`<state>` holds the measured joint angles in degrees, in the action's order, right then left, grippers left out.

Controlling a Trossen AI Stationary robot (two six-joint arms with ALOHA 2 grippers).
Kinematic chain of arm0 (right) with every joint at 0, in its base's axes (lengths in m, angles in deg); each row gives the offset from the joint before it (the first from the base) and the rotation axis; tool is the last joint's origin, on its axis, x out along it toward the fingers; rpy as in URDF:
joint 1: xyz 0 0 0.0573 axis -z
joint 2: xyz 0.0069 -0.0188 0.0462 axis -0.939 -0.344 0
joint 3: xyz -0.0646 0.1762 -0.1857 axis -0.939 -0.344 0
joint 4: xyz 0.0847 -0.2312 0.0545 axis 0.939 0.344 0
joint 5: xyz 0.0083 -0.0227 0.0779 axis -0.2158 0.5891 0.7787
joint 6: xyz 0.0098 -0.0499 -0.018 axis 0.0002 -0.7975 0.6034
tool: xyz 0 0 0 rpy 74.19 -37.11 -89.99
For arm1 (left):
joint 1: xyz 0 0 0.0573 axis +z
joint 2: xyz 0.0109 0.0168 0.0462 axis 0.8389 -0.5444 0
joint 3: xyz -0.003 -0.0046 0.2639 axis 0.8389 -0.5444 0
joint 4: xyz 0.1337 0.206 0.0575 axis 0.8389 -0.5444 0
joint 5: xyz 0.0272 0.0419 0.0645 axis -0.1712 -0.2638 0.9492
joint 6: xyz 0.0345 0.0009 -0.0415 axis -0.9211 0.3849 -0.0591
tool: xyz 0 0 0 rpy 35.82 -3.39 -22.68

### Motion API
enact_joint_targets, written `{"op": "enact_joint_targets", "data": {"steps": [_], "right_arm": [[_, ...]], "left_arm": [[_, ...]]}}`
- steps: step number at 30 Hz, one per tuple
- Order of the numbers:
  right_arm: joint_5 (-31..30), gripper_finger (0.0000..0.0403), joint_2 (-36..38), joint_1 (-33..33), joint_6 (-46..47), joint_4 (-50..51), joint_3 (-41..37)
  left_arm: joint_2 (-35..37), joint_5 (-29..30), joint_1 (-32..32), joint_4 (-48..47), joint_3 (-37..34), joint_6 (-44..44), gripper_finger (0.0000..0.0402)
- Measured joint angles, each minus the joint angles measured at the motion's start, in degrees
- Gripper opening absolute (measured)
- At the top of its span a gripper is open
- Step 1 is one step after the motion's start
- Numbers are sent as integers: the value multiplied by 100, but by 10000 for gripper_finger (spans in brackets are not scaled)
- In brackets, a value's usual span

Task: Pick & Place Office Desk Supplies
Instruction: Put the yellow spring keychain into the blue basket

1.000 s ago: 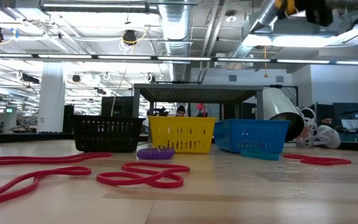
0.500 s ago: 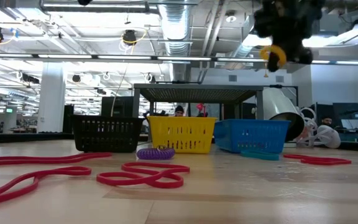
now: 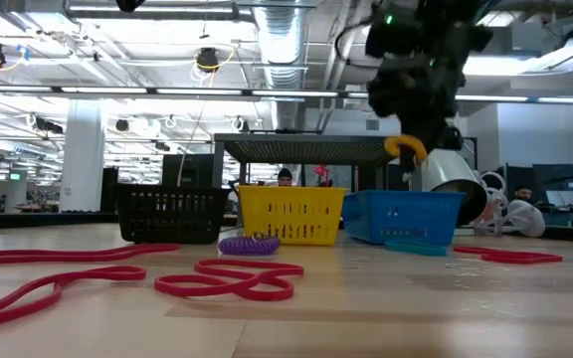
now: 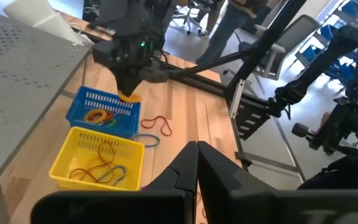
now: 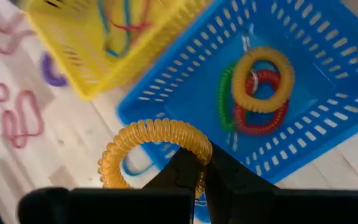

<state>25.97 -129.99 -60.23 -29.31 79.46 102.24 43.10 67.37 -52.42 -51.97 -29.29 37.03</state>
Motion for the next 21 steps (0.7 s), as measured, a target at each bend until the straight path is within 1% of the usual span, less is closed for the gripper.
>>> {"op": "enact_joint_targets", "data": {"steps": [4, 8, 14, 21], "right_arm": [[44, 6, -342, 74, -76, 3, 0], [42, 6, -501, 6, -81, -74, 0], [-81, 6, -483, -19, -51, -199, 0], [-92, 6, -473, -20, -50, -208, 2]], "left_arm": [[-2, 147, -52, -2, 0, -19, 2], [-2, 149, -52, -4, 0, -15, 2], [-13, 158, -52, -7, 0, 0, 2], [-20, 184, -52, -22, 0, -55, 2]]}}
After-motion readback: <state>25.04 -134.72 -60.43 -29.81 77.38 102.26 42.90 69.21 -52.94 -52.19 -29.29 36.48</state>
